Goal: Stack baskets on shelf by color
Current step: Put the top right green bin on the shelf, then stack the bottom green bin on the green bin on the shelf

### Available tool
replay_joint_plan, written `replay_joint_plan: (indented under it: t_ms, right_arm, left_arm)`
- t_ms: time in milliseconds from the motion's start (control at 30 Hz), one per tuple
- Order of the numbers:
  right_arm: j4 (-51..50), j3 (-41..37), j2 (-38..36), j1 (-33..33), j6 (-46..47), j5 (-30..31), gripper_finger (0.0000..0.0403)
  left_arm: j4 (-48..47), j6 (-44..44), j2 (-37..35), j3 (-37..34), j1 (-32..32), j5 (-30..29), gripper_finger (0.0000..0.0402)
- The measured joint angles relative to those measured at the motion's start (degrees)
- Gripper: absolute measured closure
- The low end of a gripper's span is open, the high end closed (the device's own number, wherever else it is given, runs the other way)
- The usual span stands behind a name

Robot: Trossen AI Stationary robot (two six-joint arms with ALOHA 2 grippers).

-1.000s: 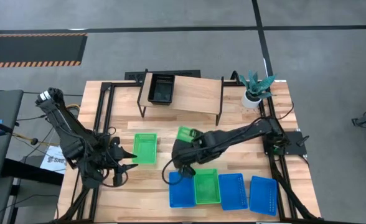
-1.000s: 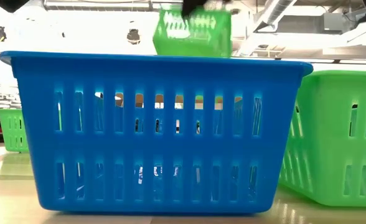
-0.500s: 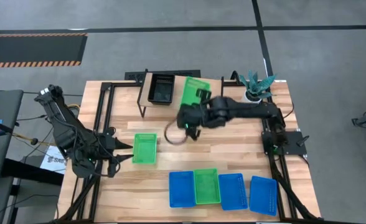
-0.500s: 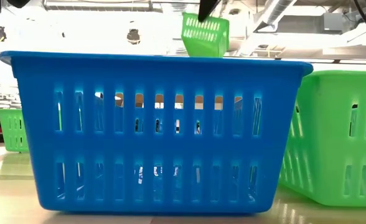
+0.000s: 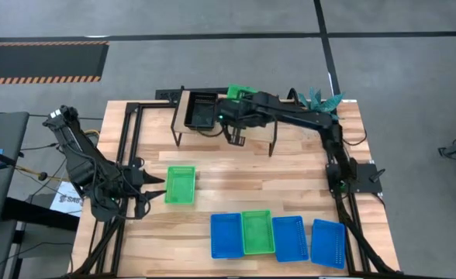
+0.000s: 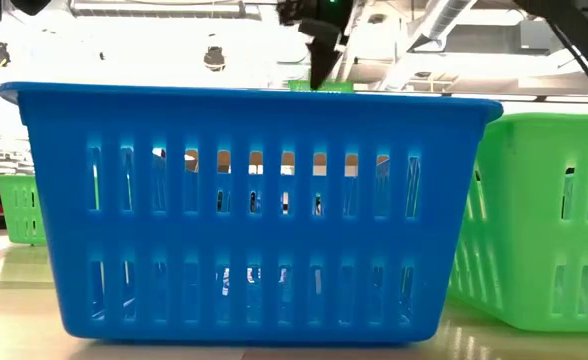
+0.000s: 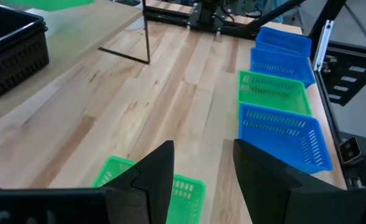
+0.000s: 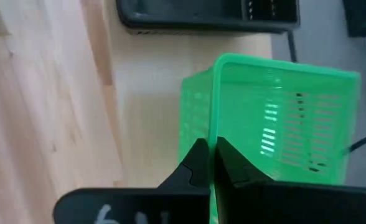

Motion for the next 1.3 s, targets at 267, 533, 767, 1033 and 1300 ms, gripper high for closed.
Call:
replay_joint_plan:
  t_ms: [267,533,767,1033,1300]
  right_arm:
    - [1.9,-0.1,3.7,-1.4,-2.2,-2.9,0.0395]
    - [3.3,0.0,5.0,-1.4,-2.5,-3.6,0.0373]
    - [1.5,-0.1,5.1,-1.0,-0.6,-3.7,0.0336]
    - [1.9,1.5,4.8,0.8,-0.5,-3.8,0.0267]
    - [-1.5,1.3,-2.0,6.3,9.5,-4.1,0.0193]
  left_arm:
    - [-4.4,-2.9,0.0,0.0,0.0,-0.3,0.0248]
    - [-5.8,-3.2,0.0,0.0,0.0,-0.4,0.0248]
    - [-7.0,-4.1,0.0,0.0,0.0,-0.4,0.0248]
    - [-7.0,-4.5,0.0,0.0,0.0,0.0,0.0248]
    - [-7.4,-4.9,0.0,0.0,0.0,0.8,0.0248]
